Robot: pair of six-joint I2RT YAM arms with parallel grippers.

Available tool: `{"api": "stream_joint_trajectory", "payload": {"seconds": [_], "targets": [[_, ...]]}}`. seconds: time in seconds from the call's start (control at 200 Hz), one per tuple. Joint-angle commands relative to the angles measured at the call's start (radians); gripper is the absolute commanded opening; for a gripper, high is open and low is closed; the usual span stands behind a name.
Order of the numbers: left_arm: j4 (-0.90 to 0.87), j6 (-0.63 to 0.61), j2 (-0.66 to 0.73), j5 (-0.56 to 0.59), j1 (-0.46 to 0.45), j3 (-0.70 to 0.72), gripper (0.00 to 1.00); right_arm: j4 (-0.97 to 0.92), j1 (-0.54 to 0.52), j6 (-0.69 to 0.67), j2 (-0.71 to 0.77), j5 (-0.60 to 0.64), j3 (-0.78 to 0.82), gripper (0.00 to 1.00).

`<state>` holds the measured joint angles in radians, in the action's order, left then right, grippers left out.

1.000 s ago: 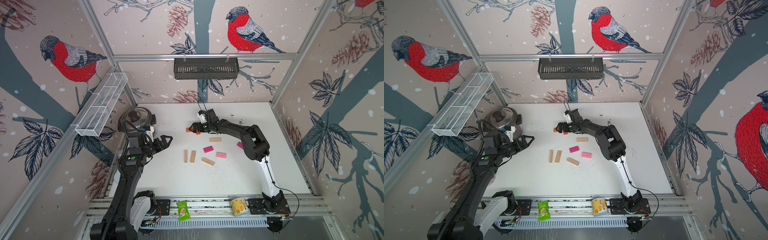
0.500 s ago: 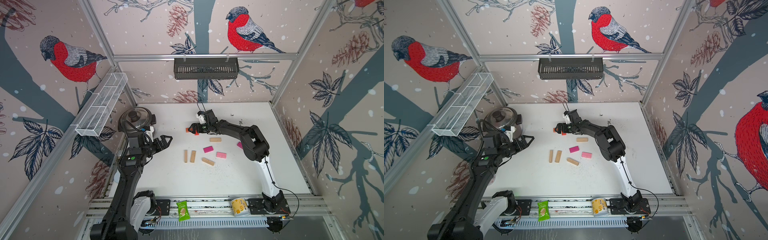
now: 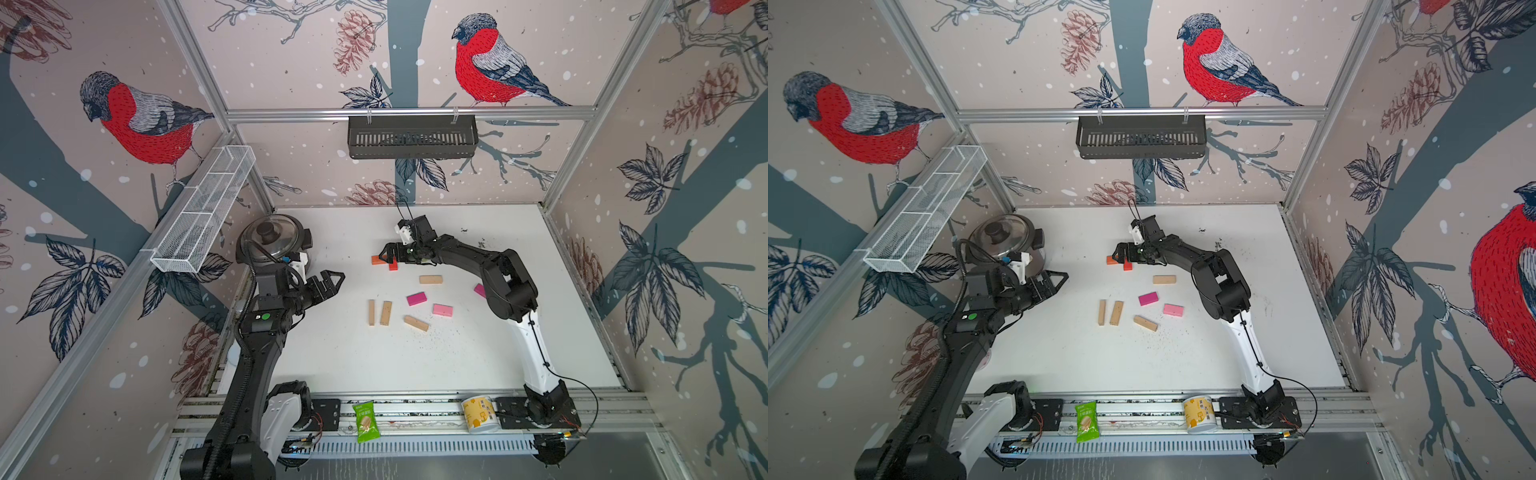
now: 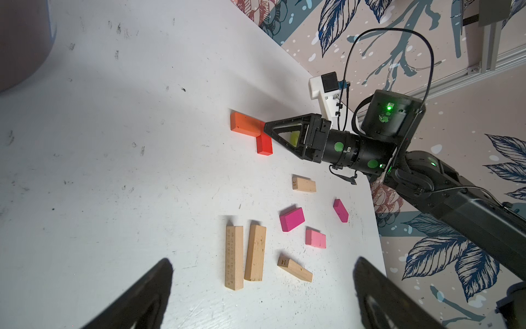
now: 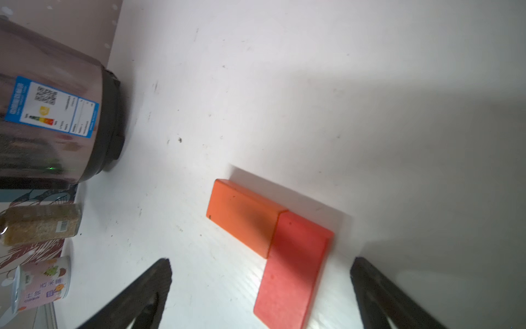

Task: Assemble the letter p with building blocks
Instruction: Adjust the building block at the center of the board.

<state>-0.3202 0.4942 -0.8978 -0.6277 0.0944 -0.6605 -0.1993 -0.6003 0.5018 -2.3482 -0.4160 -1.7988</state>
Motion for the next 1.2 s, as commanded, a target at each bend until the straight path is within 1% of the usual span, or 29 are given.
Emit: {"api": "stream_joint_trajectory", "payload": {"seconds": [0.0,0.095,0.17,0.255,0.345,0.43,0.445,0.545,0.635,0.705,0.806,0.971,1.086,1.196], "targets": [[0.021,0.004,0.005,-0.008,0.002,-0.003,0.98,-0.138,0.004,-0.023,-0.011,0.015,-0.073,1.00],[0.018,0.003,0.001,-0.005,0.002,-0.005,0.98,-0.195,0.009,-0.052,0.010,0.019,-0.138,1.00],[0.015,-0.002,-0.007,-0.011,0.002,-0.007,0.98,-0.205,0.011,-0.069,0.066,0.034,-0.132,1.00],[0.020,-0.005,-0.008,-0.017,-0.004,-0.005,0.98,-0.189,0.011,-0.080,0.160,0.040,-0.071,1.00],[0.026,-0.005,0.005,-0.003,-0.045,0.002,0.97,-0.137,0.010,-0.078,0.286,0.043,0.062,1.00],[0.004,0.005,0.015,0.091,-0.155,-0.003,0.94,-0.084,0.008,-0.074,0.413,0.060,0.198,1.00],[0.001,0.010,0.016,0.111,-0.185,-0.005,0.93,-0.074,0.008,-0.074,0.436,0.065,0.223,1.00],[0.005,0.060,0.018,0.252,-0.339,0.009,0.85,-0.014,0.010,-0.061,0.570,0.089,0.389,1.00],[0.002,0.090,0.000,0.375,-0.435,0.039,0.77,0.011,0.007,-0.061,0.675,0.115,0.515,1.00],[-0.002,0.103,-0.039,0.459,-0.507,0.052,0.71,0.037,0.008,-0.068,0.757,0.133,0.618,1.00],[0.003,0.119,-0.115,0.540,-0.582,0.051,0.67,0.067,0.016,-0.084,0.864,0.148,0.764,1.00],[0.046,0.138,-0.273,0.550,-0.627,0.021,0.60,0.107,0.048,-0.104,1.000,0.164,0.943,1.00],[0.022,0.154,-0.384,0.570,-0.633,-0.026,0.55,0.149,0.054,-0.091,1.056,0.179,1.009,1.00],[0.053,0.174,-0.441,0.559,-0.637,-0.037,0.48,0.208,0.049,-0.074,1.092,0.186,1.058,1.00]]}}
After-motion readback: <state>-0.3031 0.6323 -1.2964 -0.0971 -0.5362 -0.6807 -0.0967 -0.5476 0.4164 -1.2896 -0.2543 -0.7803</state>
